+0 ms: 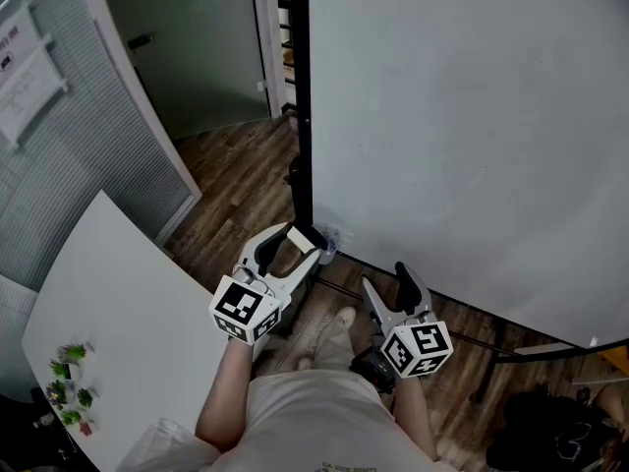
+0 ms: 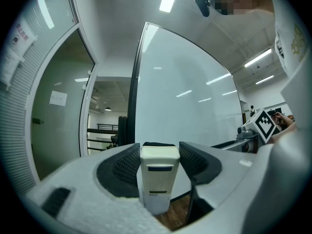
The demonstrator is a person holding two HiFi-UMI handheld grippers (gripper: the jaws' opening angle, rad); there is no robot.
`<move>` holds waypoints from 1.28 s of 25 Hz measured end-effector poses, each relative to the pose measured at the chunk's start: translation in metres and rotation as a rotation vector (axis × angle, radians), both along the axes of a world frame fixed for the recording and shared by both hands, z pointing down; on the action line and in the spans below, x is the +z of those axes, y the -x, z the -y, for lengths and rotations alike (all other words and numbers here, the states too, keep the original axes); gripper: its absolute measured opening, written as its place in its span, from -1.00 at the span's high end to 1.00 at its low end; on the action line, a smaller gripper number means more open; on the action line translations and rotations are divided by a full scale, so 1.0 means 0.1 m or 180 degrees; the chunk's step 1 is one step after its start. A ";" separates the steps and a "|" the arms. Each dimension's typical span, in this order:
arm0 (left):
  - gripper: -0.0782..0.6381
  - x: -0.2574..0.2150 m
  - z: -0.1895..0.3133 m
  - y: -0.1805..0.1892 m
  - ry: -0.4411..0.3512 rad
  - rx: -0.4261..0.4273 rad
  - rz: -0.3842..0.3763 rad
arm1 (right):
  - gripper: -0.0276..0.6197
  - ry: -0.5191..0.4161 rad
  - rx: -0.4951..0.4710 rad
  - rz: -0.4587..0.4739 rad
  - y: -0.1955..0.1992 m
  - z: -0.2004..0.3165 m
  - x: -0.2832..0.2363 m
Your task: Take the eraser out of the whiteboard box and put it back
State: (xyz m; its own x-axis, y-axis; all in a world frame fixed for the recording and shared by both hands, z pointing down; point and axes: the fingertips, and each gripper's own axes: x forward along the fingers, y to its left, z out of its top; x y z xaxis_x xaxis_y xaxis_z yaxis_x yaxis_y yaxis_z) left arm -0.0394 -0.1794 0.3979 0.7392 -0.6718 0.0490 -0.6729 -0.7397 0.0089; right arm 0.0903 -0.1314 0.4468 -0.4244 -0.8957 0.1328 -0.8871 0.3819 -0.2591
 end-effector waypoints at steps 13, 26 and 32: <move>0.08 0.07 0.14 -0.16 0.0041 0.0080 0.0021 | -0.09 0.0047 0.0039 -0.0007 -0.11 0.10 0.05; 0.08 0.18 0.20 -0.16 0.0114 0.0081 0.0026 | -0.09 0.0085 0.0016 -0.0029 -0.11 0.15 0.09; 0.08 0.25 0.22 -0.17 0.0155 0.0091 0.0038 | -0.08 0.0111 0.0038 -0.0031 -0.16 0.16 0.13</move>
State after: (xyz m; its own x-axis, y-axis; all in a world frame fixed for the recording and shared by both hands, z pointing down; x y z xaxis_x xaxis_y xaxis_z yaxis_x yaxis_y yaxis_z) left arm -0.0225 -0.2012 0.4226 0.7571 -0.6470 0.0900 -0.6518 -0.7575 0.0373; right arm 0.1060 -0.1478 0.4597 -0.4122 -0.8955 0.1680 -0.8941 0.3621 -0.2635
